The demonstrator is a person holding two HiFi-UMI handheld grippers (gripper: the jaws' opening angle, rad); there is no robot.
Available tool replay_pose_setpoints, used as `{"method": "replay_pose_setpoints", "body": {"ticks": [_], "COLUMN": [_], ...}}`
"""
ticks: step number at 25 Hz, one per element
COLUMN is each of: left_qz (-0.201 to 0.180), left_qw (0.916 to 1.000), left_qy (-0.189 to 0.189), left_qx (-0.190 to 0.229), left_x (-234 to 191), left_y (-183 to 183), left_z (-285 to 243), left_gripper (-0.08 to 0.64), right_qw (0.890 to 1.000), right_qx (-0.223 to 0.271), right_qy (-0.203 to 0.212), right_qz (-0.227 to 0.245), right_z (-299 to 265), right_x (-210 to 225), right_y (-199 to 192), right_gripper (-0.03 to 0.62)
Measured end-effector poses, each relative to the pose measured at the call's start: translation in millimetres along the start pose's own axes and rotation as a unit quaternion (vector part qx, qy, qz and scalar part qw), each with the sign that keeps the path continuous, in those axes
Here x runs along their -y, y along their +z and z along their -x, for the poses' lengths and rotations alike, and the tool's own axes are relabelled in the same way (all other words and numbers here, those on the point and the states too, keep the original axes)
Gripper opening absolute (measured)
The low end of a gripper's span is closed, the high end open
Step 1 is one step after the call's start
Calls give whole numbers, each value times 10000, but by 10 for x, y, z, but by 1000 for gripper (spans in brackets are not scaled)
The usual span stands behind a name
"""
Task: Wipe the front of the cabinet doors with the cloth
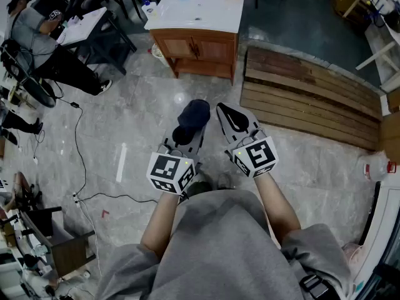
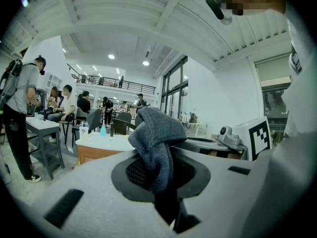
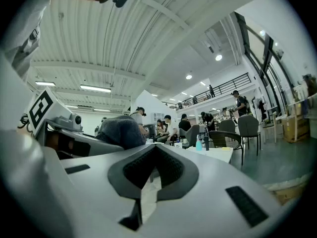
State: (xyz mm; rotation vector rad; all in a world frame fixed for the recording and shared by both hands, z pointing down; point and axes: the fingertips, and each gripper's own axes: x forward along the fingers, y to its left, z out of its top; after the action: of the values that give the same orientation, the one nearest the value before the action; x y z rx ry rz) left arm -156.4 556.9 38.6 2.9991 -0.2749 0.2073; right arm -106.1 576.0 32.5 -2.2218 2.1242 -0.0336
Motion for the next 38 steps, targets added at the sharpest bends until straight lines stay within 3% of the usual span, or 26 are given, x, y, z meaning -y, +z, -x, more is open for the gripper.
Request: {"method": "replay_pose_setpoints", "body": {"ticks": [24,38], "left_qz": [167,363], "left_qw": [9997,9985], "left_qy": [-128,-330], "left_qx": [-144,-229], "left_x": [-122,-926], "left_y": [-121,-92], "left_z": [-280,-964], "left_gripper": [58,58], "right_qw": [9996,9987], "right_qx": [-67,-279], "right_qy": [-104,-296], "right_qz": [-262,-321], "right_z": [-80,-971], "right_x": [239,686], "right_y": [-163,-332], "right_gripper": [11,11]}}
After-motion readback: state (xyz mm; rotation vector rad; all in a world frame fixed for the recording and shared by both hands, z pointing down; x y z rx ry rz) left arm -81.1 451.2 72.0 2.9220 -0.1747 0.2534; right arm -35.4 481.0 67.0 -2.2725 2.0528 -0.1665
